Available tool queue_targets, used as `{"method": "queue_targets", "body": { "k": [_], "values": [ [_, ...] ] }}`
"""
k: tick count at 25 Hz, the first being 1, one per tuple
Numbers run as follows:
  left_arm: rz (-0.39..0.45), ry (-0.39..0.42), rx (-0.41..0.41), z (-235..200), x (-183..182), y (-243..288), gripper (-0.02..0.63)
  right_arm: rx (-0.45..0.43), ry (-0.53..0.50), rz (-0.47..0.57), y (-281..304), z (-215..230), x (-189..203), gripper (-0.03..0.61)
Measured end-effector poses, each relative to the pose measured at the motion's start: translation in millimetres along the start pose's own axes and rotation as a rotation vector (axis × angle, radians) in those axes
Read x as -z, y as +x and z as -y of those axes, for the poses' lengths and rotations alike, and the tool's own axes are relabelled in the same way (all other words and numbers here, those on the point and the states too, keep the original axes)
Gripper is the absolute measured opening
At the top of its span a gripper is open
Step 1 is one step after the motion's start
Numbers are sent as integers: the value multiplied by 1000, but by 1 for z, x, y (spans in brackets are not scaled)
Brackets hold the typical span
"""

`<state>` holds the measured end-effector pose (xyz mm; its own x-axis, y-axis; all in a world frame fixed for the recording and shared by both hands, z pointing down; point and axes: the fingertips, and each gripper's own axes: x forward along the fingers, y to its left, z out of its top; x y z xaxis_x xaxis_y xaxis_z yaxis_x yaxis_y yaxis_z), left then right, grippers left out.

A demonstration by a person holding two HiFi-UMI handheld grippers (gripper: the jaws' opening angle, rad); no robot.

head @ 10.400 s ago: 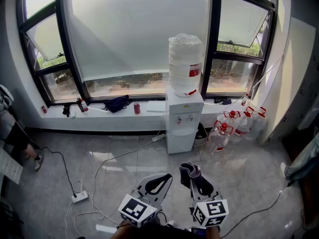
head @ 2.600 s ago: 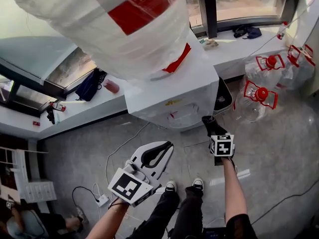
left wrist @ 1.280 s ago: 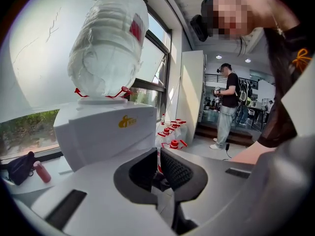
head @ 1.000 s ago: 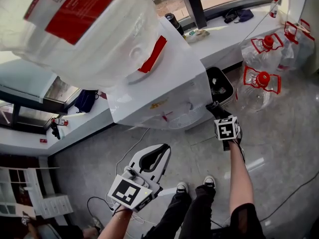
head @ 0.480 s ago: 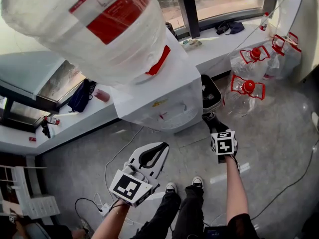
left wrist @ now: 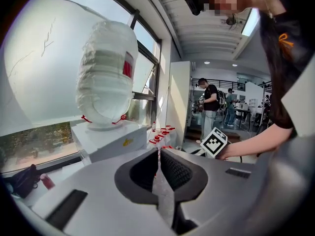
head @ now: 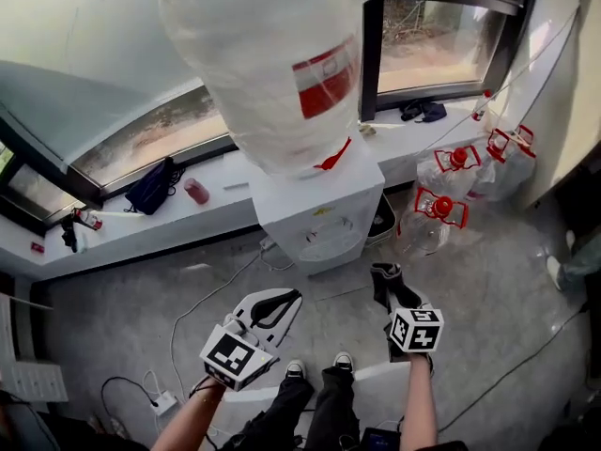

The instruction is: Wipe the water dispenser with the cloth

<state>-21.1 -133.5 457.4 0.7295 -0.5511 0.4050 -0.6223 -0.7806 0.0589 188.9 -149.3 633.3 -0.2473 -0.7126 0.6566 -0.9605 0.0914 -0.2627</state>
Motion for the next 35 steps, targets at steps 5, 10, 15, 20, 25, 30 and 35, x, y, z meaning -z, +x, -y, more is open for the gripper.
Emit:
{"method": "queue_targets", "body": {
  "k": [5,10,15,20,25,30,35],
  "values": [
    [18,-1,-1,5,2,-61,21,-21,-1,49,-78,-51,-16,106],
    [36,36,-30,9,-1,-116,21,-25,-13,94,-138,-98,-25,106],
    [89,-28,-44,14,6,-173,21,-17,-19,141,-187,-142,-26,106],
    [73,-35,-24,22,29,-223,21,-4,-12,169,-221,-183,-11,106],
    [63,-54,-27,30,50,-251,21,-13,9,176,-245,-213,3,106],
    [128,-130,-26,50,36,-259,21,-48,3,178,-270,-228,5,106],
    [149,-109,-5,84,12,-255,21,-71,-31,183,-287,-224,7,106]
  ]
}}
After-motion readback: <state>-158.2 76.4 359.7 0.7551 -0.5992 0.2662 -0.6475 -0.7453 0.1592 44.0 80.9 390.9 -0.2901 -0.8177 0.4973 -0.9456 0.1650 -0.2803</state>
